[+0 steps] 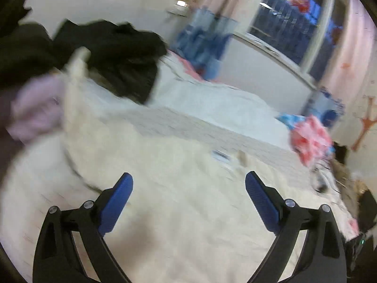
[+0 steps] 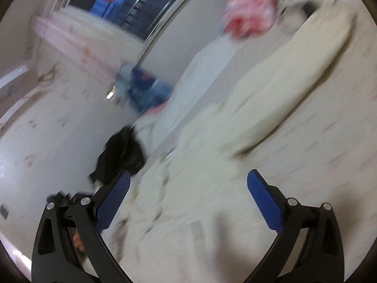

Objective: Fold large clothes
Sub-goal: 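Grasp the knit sleeve cuff with the right gripper and lift it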

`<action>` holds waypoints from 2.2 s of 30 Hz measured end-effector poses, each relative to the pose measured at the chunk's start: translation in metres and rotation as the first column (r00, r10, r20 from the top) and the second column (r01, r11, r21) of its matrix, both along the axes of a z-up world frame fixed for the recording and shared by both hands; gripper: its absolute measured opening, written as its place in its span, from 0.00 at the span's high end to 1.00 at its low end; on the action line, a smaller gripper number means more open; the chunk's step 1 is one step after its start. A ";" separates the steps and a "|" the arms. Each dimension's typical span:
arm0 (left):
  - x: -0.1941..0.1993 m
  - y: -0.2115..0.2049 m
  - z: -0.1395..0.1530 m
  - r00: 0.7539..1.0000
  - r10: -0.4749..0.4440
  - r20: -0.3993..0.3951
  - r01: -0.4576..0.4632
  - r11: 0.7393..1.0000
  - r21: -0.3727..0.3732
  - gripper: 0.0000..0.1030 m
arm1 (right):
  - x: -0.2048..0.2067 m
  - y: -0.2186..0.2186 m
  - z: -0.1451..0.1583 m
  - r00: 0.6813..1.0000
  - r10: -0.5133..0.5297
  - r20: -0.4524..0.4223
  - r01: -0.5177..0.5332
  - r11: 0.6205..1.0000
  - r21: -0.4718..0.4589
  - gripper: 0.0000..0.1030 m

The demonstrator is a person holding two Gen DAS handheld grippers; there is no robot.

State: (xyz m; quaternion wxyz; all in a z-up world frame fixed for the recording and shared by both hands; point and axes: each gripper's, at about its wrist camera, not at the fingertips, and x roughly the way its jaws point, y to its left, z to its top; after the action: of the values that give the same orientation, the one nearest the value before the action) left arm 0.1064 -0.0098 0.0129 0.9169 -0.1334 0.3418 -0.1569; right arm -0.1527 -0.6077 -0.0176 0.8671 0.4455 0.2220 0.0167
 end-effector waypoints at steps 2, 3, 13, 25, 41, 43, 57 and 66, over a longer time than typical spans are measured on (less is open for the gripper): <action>-0.015 -0.031 -0.014 1.000 -0.024 0.010 0.024 0.999 -0.028 0.10 | -0.024 -0.054 0.000 0.993 -0.105 -0.046 0.105 0.994 -0.012 0.07; -0.020 -0.042 -0.020 0.999 -0.028 0.019 0.029 0.998 -0.047 0.10 | -0.037 -0.089 -0.004 0.981 -0.180 -0.072 0.181 0.983 0.010 0.07; -0.040 -0.061 -0.075 1.000 0.017 0.020 -0.016 0.998 -0.059 0.08 | 0.004 -0.247 -0.059 0.924 -0.352 -0.148 0.374 0.914 0.159 0.07; -0.045 -0.060 -0.076 0.997 0.052 0.059 -0.050 0.998 -0.030 0.07 | 0.059 -0.277 -0.035 0.927 -0.369 -0.065 0.371 0.928 0.025 0.88; -0.050 -0.027 -0.073 0.998 0.009 0.067 -0.016 0.994 0.107 0.07 | 0.036 -0.288 -0.078 0.894 -0.433 -0.117 0.446 0.886 0.129 0.83; -0.048 -0.019 -0.071 0.998 0.030 0.057 -0.035 0.996 0.082 0.07 | 0.037 -0.279 -0.054 0.893 -0.441 -0.085 0.448 0.889 0.093 0.84; -0.033 0.052 -0.051 0.984 0.175 -0.014 -0.176 0.982 -0.074 0.07 | 0.163 -0.068 0.160 0.967 -0.075 0.244 0.113 0.983 -0.146 0.86; -0.031 0.105 -0.046 0.964 0.253 -0.078 -0.264 0.941 -0.212 0.07 | 0.268 0.172 0.158 0.929 0.326 0.175 -0.269 0.920 -0.286 0.87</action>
State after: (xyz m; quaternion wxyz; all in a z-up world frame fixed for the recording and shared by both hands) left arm 0.0753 0.0956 -0.0333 0.9004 -0.2817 0.3244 -0.0686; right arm 0.1156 -0.4362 0.1406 0.9238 0.2858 0.1907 0.1692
